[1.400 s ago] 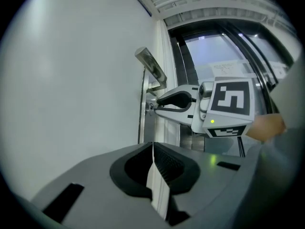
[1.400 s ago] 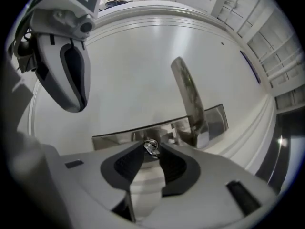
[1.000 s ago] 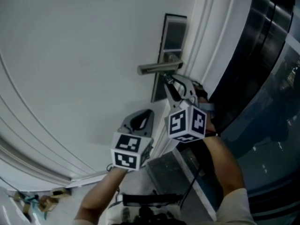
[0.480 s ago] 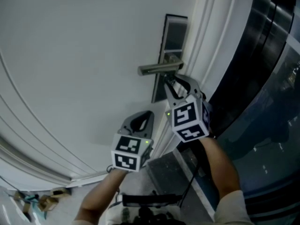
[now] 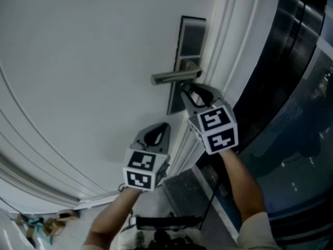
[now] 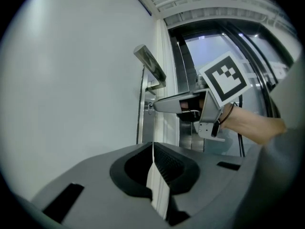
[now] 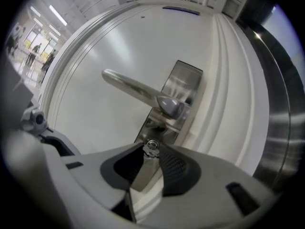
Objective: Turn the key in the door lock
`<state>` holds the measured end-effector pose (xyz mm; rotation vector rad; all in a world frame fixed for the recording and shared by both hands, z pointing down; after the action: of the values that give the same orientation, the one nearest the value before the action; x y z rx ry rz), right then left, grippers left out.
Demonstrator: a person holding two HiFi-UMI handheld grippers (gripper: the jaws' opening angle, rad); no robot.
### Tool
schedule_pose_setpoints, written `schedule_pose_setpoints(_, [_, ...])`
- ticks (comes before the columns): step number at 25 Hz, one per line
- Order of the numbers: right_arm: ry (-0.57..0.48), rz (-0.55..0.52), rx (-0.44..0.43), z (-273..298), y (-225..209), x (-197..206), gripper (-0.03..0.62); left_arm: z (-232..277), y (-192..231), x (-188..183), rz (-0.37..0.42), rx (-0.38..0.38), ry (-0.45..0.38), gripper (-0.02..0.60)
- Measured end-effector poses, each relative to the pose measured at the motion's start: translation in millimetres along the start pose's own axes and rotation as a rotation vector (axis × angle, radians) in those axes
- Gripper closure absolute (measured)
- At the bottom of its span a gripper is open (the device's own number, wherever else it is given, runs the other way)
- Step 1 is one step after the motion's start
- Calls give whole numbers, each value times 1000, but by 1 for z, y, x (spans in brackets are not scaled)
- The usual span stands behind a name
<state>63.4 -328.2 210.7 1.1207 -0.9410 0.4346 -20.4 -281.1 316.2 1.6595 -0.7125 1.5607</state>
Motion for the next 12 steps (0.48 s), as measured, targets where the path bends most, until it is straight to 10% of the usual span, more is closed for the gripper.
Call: schedule_pose_setpoints(12, [-126,649,-191,0,-16,10,569,0,-1,0,-1,6,2,563])
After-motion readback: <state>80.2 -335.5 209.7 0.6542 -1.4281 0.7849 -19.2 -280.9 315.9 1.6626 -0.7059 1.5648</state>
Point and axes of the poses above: the fingertips, and each gripper's own axes: z forward along the fingers, y to its left, x out of its underside, the point moved 4 cm from there along -z, backward along the fingers, and after that the axes turned 5 degrees about -z, right-handed, at the moved point
